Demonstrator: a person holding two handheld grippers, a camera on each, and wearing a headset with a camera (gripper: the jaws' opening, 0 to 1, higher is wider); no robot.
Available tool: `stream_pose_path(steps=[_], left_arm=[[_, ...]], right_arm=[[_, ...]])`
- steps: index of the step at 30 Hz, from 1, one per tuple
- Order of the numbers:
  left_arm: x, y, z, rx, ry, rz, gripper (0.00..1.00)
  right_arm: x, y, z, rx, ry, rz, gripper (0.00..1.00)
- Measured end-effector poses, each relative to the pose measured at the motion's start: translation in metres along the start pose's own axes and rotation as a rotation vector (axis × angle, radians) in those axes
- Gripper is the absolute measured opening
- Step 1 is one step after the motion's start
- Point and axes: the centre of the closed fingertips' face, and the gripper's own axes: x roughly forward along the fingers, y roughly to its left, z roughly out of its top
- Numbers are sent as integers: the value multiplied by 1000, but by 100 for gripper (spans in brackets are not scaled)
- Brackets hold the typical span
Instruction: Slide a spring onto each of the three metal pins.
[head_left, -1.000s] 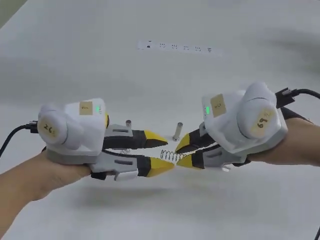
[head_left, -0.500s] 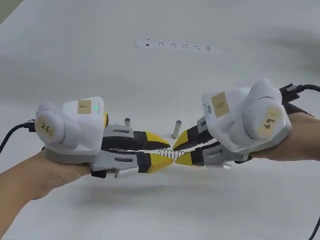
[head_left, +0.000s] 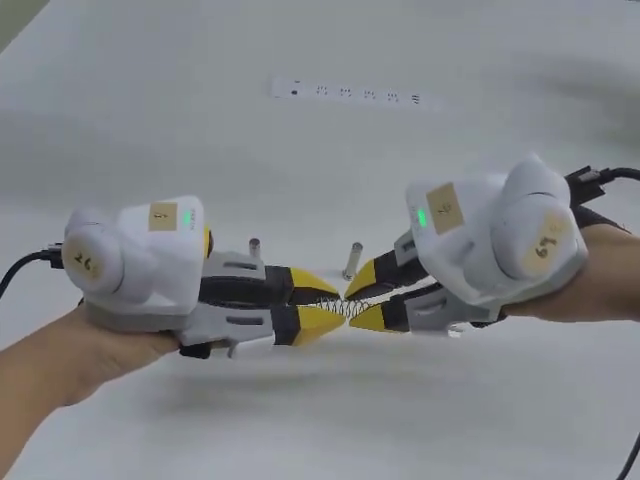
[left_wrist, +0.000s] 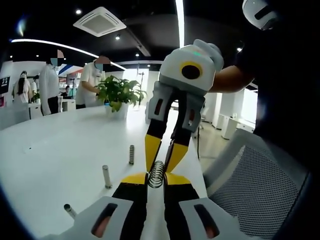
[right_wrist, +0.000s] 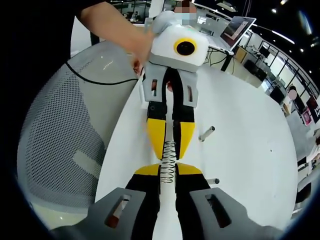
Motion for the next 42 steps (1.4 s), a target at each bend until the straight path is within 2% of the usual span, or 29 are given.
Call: stream_pose_path(steps=[8,19,25,33,39,42], left_arm=[[-1,0,2,-6,-10,-2,2],[-2,-3,0,-2,2,-11,1],[-2,-4,3,-3,-3,-18,1],[-2,-6,3,-4,-3,-26,1],[-5,-5,6,-7,-9,-22,1],[-5,-5,6,-11,-10,-25,1]], right_arm=[[-2,-1,1,0,-5,-6,8],[-2,1,1,35,-34,-13,8],[-3,-1,1,93,-86,-17,10],[-6,0,-5,116,-98,-19,12],[-8,-1,-11,188,-138,-23,10],[-7,0,-12,197,-146,-17,10]])
